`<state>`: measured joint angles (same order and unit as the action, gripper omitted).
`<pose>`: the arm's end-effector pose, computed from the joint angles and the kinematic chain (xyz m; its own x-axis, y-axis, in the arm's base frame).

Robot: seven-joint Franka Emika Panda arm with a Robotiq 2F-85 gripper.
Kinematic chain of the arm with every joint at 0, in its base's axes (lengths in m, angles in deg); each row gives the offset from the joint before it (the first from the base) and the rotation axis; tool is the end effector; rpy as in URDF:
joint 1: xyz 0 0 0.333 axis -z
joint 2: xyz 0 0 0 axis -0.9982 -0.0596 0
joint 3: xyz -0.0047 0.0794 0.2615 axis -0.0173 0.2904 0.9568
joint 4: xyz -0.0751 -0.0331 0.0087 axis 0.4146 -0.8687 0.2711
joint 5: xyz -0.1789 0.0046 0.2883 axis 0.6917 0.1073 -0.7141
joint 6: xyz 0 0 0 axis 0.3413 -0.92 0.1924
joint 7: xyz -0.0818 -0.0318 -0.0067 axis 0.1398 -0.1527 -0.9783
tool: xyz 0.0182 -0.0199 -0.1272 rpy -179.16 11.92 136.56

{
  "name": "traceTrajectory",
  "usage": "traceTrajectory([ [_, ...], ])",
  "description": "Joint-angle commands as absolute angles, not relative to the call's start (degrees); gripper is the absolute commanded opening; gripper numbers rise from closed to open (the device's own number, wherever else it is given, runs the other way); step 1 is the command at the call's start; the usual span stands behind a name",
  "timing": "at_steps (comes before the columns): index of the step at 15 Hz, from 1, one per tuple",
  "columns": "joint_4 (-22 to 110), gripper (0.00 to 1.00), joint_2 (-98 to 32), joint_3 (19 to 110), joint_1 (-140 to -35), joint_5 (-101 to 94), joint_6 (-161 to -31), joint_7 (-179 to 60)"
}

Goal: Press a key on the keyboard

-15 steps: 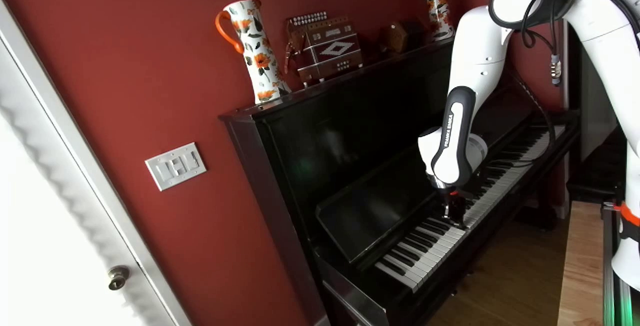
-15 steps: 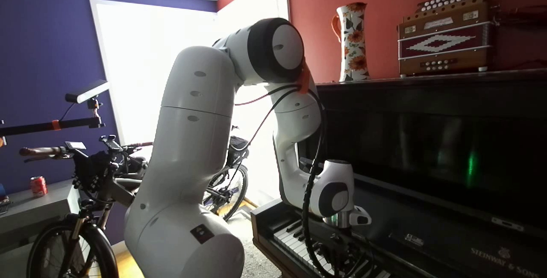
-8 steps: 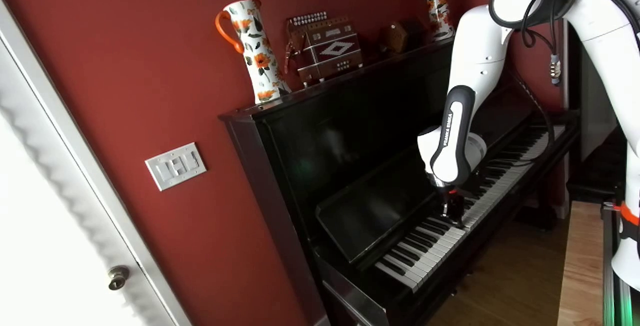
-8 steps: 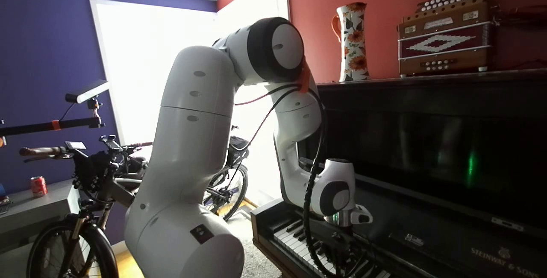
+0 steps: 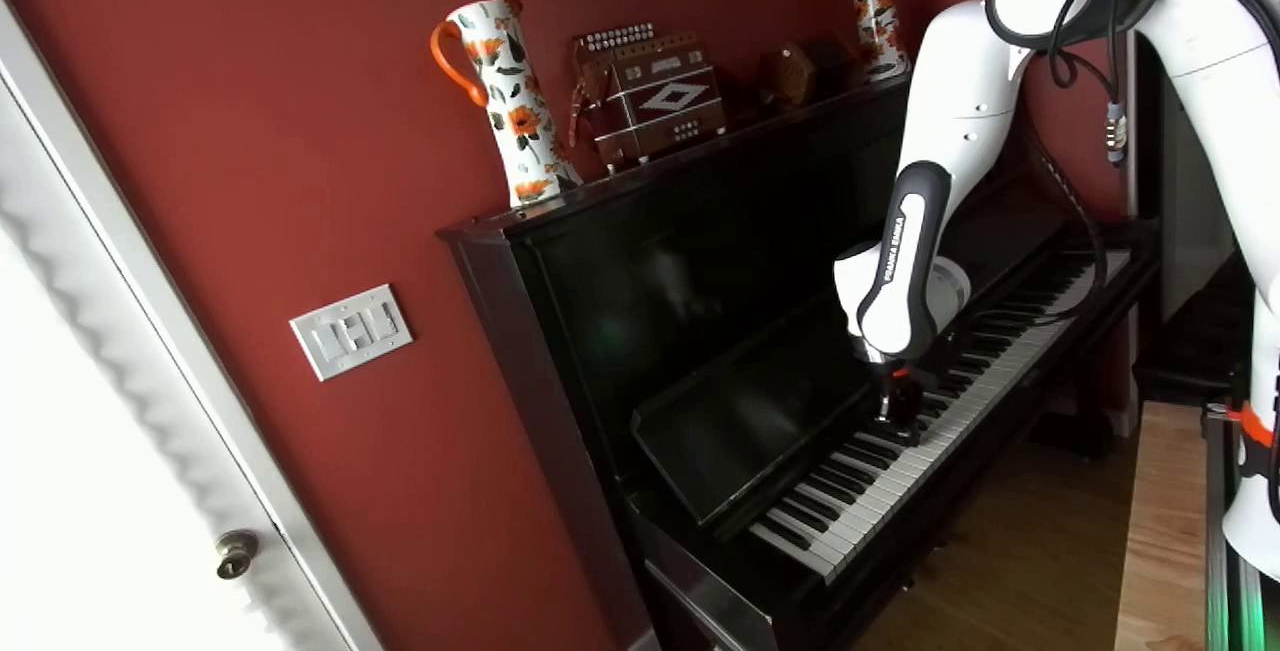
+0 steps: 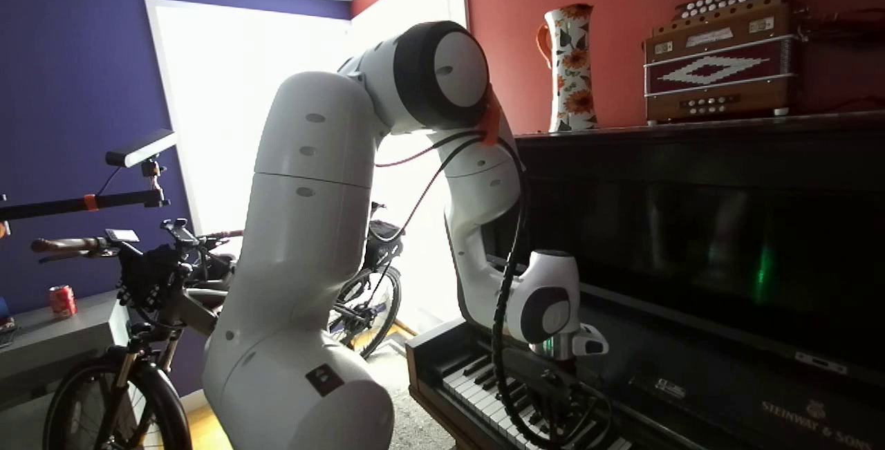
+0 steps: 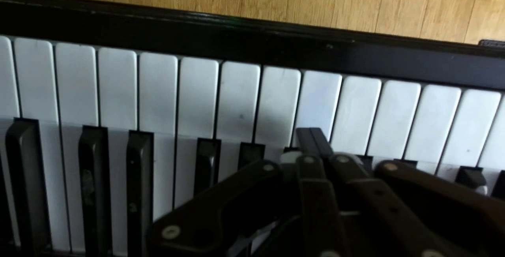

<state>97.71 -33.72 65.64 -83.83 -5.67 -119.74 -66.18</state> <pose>0.4093 -0.0435 0.1444 0.9958 -0.0499 -0.0762 -0.0485 -0.9986 0.0195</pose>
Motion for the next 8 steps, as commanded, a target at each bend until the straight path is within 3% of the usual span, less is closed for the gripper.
traceTrajectory([
  [1,98.02,0.0,-31.81,66.74,-82.21,-7.71,-117.42,-68.13],
  [6,98.12,0.0,-30.08,66.47,-82.2,-7.98,-116.24,-68.03],
  [7,98.15,0.18,-29.72,66.37,-82.24,-7.88,-116.03,-67.91],
  [8,98.16,0.27,-29.41,66.33,-82.24,-7.89,-115.81,-67.84],
])
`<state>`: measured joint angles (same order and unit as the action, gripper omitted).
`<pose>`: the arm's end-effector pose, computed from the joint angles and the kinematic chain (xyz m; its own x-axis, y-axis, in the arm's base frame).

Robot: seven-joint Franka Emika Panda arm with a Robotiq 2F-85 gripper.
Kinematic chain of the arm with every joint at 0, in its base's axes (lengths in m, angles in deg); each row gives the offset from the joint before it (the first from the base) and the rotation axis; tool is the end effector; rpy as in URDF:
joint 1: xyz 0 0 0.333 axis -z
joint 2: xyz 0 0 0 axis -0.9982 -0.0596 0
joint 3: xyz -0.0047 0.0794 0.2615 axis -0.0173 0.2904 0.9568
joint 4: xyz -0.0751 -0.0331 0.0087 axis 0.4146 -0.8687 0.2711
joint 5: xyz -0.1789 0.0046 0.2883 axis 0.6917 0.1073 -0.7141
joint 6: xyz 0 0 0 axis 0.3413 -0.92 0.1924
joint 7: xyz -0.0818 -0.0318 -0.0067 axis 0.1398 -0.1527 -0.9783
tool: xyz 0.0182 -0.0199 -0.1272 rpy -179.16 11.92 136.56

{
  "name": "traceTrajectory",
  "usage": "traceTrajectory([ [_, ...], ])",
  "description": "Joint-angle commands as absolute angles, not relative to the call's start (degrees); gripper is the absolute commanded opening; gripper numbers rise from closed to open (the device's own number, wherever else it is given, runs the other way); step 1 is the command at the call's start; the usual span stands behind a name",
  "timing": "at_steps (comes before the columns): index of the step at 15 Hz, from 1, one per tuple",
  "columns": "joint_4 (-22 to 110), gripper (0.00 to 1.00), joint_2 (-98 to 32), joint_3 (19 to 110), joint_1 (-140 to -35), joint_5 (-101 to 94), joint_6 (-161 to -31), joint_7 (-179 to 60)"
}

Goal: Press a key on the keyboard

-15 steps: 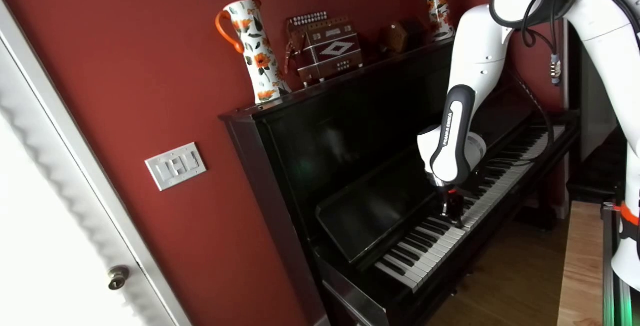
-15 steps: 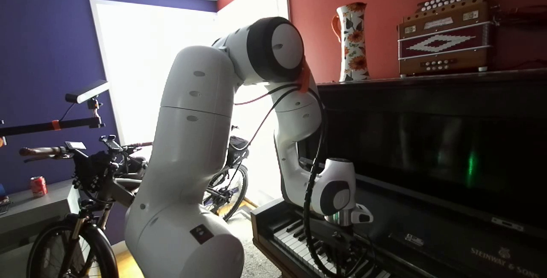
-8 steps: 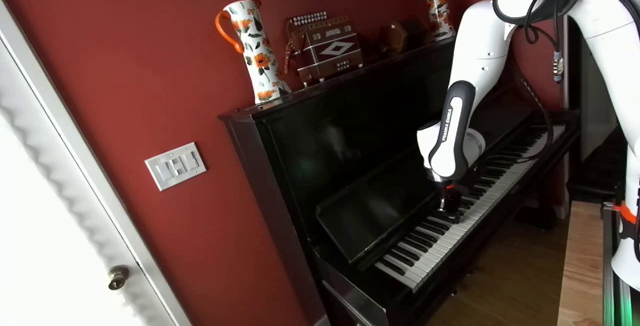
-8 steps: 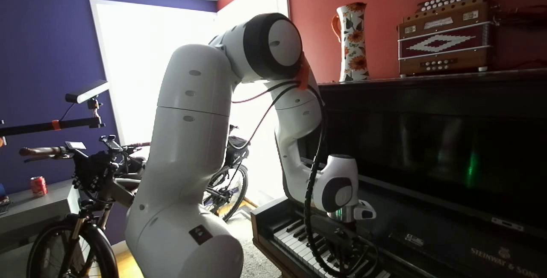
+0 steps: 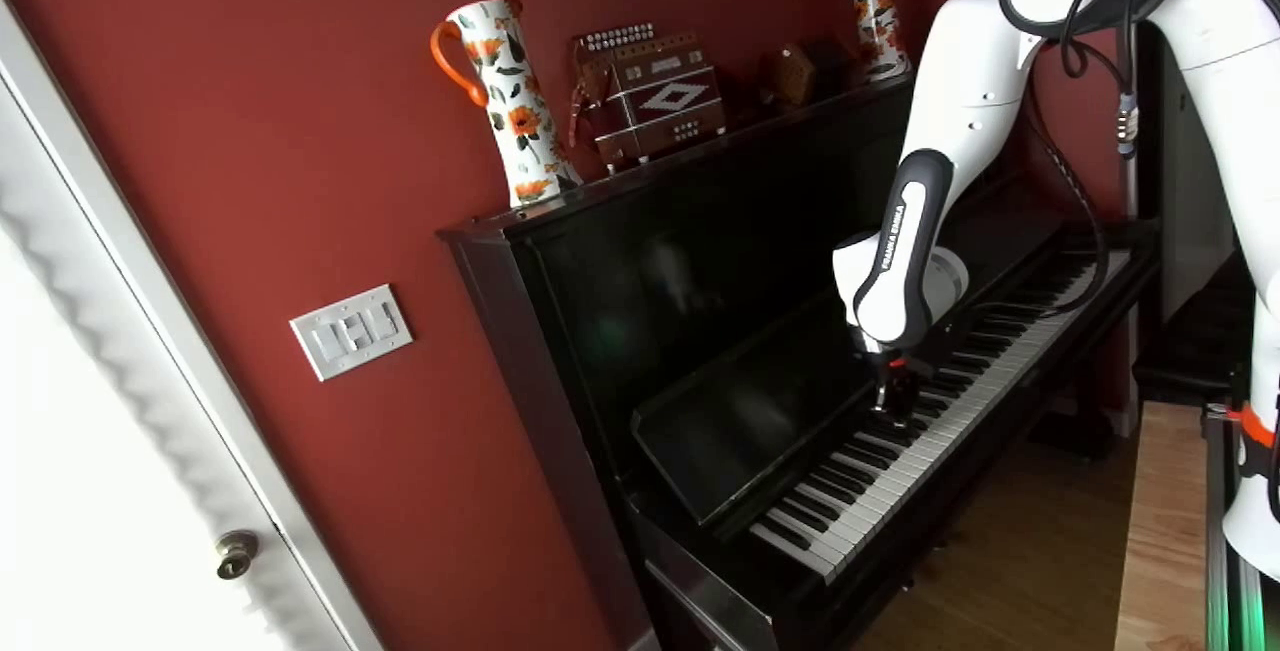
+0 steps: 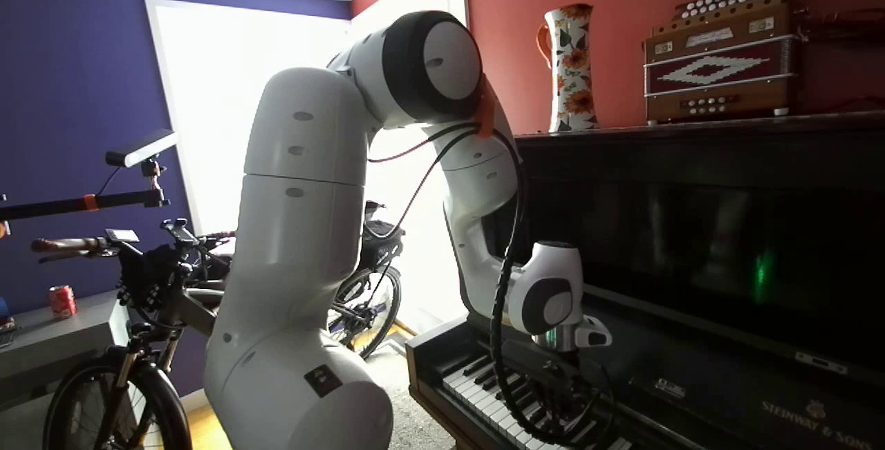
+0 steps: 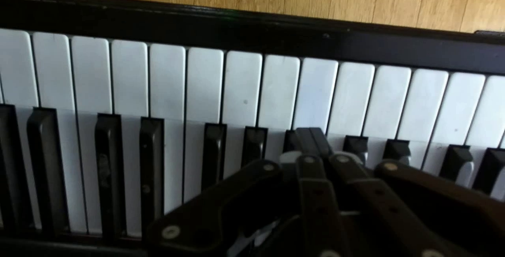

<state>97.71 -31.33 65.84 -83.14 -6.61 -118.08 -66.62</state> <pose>0.4125 -0.0475 0.1593 0.9958 -0.0664 -0.0631 -0.0658 -0.9978 0.0117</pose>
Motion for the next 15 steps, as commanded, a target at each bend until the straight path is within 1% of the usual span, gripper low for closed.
traceTrajectory([
  [1,98.19,0.34,-29.04,66.3,-82.23,-7.83,-115.41,-67.9],
  [5,98.29,0.62,-27.3,65.79,-82.46,-7.18,-112.96,-67.41],
  [8,98.36,0.86,-25.83,65.13,-82.68,-6.26,-110.96,-66.58],
  [10,98.35,0.99,-24.61,64.87,-82.72,-6.09,-109.18,-66.23],
  [15,98.68,1.0,-19.93,64.27,-82.6,-5.39,-105.15,-65.76],
])
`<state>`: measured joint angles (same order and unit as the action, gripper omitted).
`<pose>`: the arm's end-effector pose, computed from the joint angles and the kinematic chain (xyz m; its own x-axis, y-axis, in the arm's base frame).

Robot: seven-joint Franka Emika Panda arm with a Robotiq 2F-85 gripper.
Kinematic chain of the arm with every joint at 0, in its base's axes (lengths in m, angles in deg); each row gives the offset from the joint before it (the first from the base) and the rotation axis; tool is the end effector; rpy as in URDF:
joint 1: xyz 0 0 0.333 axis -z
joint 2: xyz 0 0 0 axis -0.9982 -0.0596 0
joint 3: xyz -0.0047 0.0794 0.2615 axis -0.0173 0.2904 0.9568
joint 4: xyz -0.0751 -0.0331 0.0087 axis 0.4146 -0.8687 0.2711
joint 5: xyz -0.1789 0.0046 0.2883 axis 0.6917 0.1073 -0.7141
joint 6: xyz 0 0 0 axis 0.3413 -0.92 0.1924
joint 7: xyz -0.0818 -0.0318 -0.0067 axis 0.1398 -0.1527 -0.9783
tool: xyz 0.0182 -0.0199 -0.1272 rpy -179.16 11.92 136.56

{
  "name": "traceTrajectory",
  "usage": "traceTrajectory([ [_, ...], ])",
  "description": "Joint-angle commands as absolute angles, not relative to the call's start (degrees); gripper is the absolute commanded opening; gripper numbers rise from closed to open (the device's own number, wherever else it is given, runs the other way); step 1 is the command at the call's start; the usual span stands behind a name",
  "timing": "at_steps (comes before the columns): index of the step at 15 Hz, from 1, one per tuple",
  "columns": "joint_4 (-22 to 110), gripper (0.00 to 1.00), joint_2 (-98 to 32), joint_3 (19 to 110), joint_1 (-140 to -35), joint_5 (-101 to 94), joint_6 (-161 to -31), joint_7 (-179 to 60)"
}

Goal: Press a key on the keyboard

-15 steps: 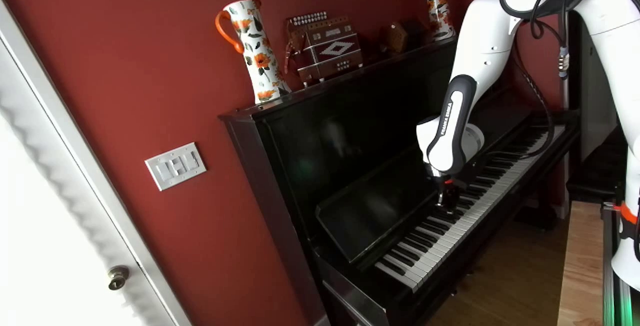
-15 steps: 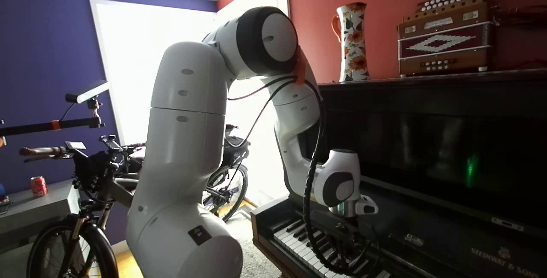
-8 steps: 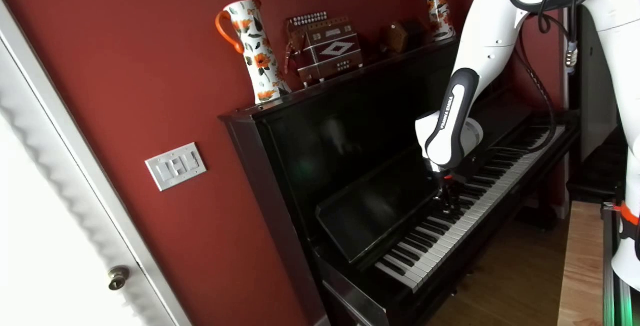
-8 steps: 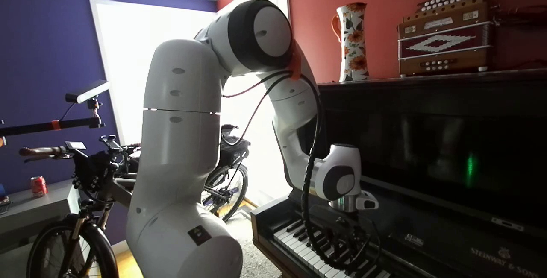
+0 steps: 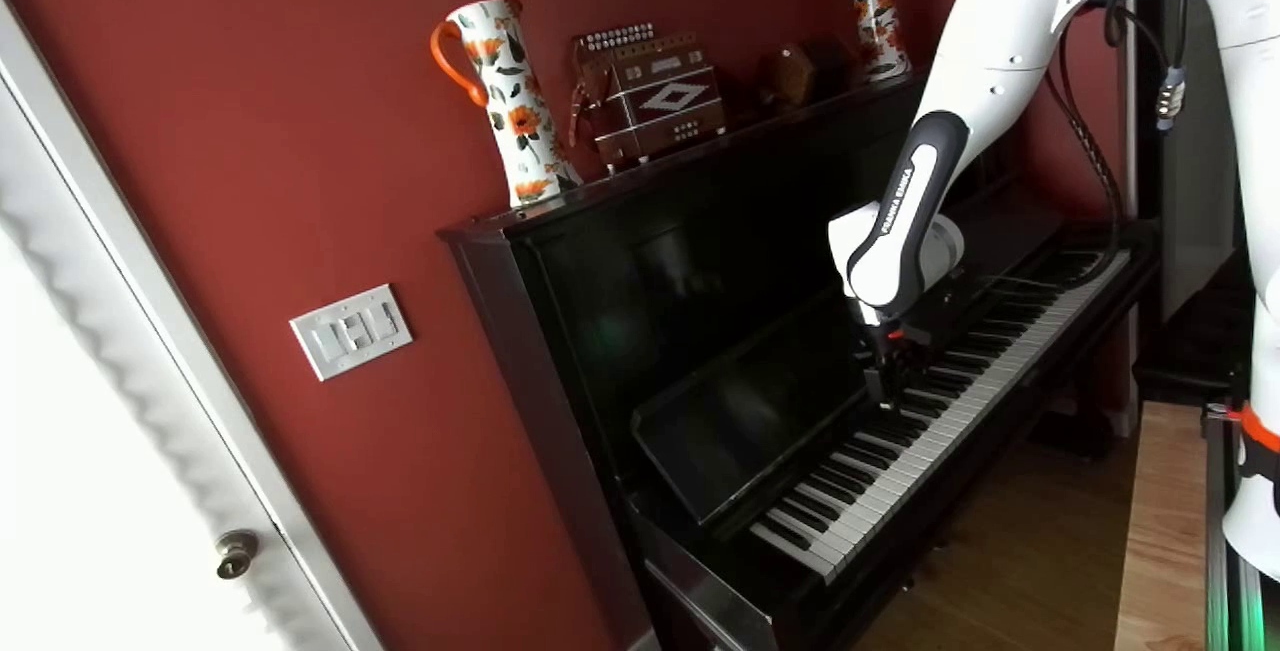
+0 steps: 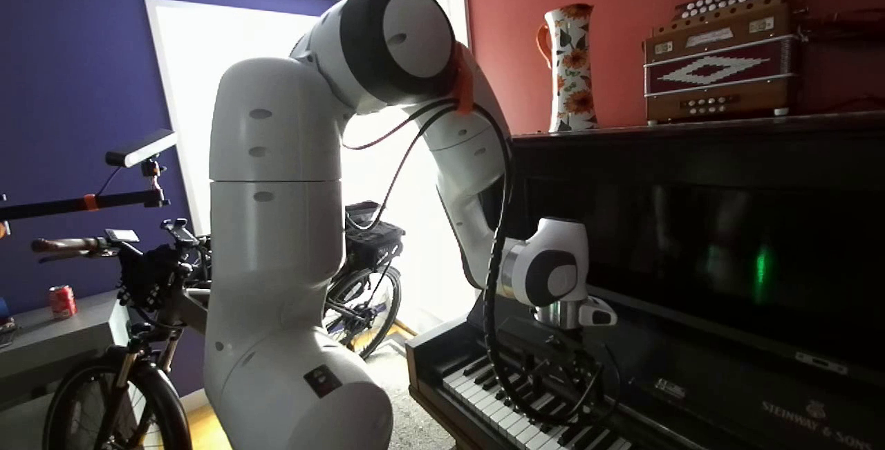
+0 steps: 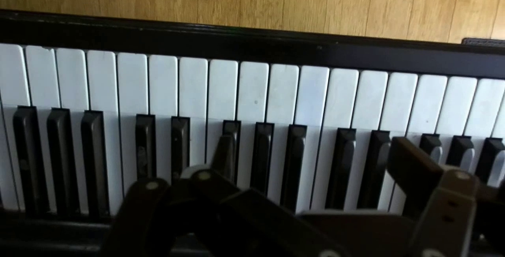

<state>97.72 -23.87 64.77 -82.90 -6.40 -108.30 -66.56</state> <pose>0.4079 -0.0559 0.2000 0.9907 -0.0882 -0.1036 -0.0878 -0.9961 0.0080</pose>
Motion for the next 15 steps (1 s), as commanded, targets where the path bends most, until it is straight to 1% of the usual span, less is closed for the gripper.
traceTrajectory([
  [1,98.8,1.0,-18.58,64.17,-82.57,-5.29,-104.23,-65.65],
  [6,98.79,1.0,-11.96,64.0,-82.35,-5.2,-99.03,-65.16],
  [15,98.89,1.0,-1.81,65.53,-81.97,-2.59,-93.72,-59.54],
])
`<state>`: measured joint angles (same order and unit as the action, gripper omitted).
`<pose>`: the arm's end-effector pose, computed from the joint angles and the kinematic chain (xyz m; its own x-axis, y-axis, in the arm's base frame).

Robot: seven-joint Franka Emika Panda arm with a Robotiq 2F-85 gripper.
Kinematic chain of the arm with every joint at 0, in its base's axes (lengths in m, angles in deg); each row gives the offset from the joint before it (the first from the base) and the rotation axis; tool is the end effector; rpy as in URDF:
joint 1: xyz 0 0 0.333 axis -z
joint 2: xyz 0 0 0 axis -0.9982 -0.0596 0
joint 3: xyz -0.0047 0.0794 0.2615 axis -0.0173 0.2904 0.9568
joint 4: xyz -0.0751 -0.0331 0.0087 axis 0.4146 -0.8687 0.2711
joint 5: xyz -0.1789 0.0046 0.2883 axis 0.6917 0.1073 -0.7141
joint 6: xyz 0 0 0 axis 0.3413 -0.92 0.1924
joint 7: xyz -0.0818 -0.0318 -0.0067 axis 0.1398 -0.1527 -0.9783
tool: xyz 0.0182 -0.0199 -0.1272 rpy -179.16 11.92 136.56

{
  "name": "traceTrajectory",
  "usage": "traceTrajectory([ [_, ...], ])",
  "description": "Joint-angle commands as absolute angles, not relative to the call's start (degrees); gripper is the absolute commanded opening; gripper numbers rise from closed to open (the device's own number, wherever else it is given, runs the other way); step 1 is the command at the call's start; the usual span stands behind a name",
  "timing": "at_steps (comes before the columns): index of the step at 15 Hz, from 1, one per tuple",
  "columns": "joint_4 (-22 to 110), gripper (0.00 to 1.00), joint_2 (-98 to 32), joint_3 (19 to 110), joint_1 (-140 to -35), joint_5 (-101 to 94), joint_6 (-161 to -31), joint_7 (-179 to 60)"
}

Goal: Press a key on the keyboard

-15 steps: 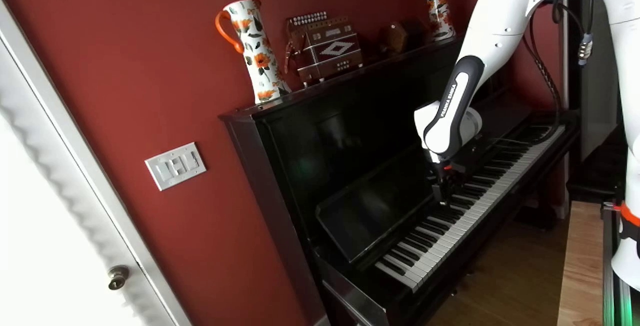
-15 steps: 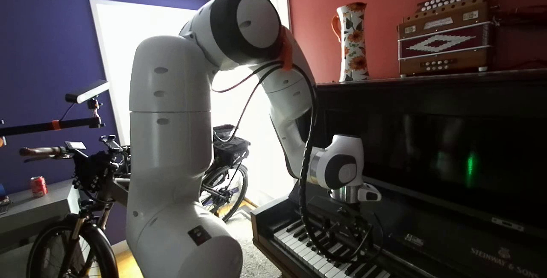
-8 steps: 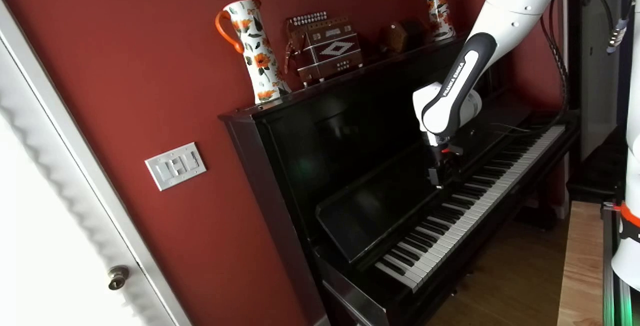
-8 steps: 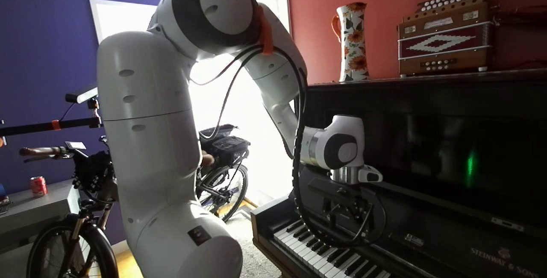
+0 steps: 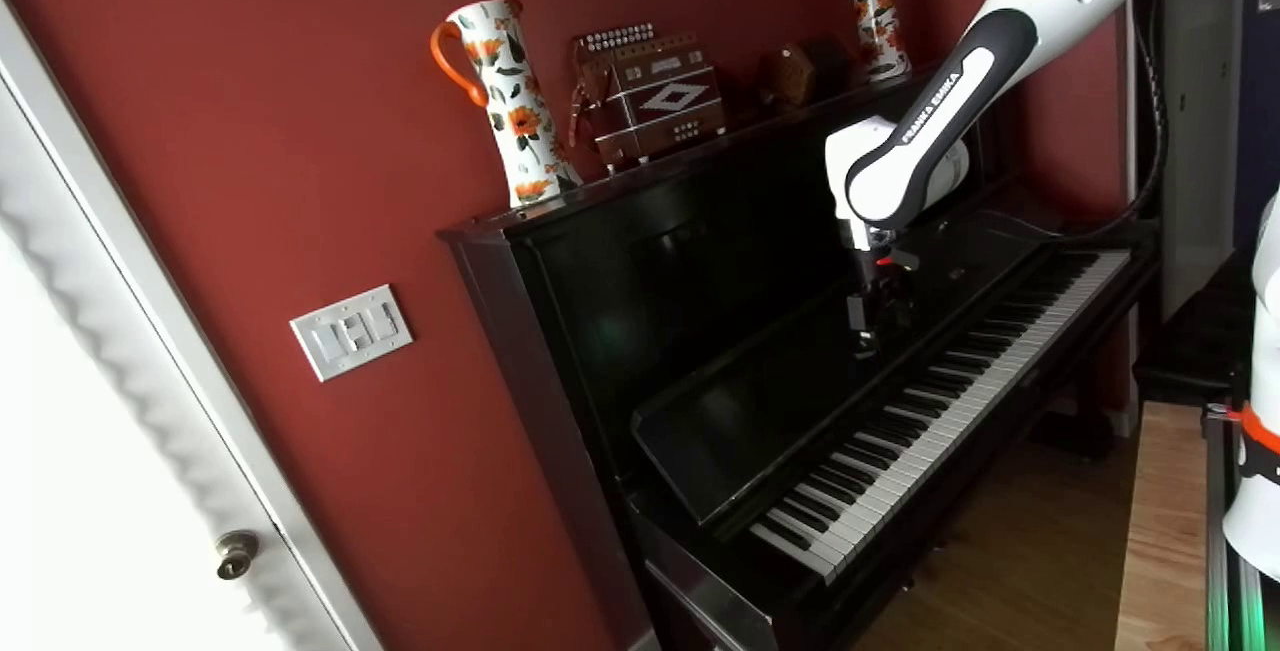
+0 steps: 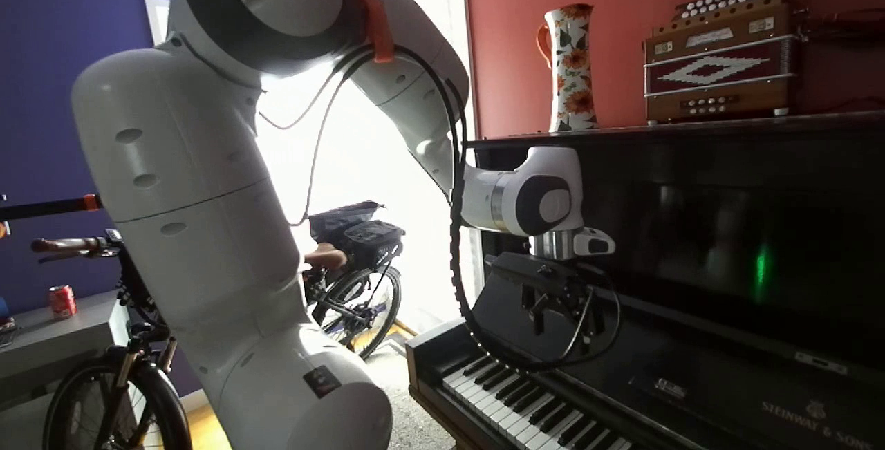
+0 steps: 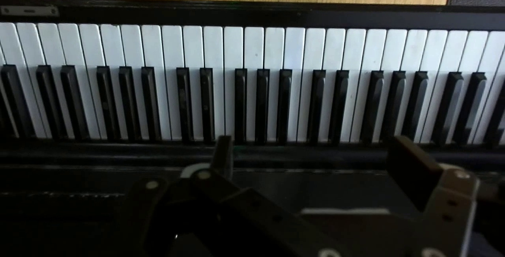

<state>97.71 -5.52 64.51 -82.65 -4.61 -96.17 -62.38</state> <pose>0.4033 -0.0583 0.3146 0.9890 -0.1475 0.0051 -0.1476 -0.9890 0.0129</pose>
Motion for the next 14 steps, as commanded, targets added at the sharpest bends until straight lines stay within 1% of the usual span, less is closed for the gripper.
traceTrajectory([
  [1,98.9,1.0,-0.98,65.79,-81.92,-2.11,-93.1,-58.88],
  [10,99.54,1.0,5.41,68.01,-82.09,-0.84,-89.36,-56.33],
  [11,97.83,1.0,2.75,67.35,-82.49,-2.07,-90.58,-57.88],
  [14,98.11,1.0,3.97,67.66,-82.5,-1.8,-90.02,-57.62],
])
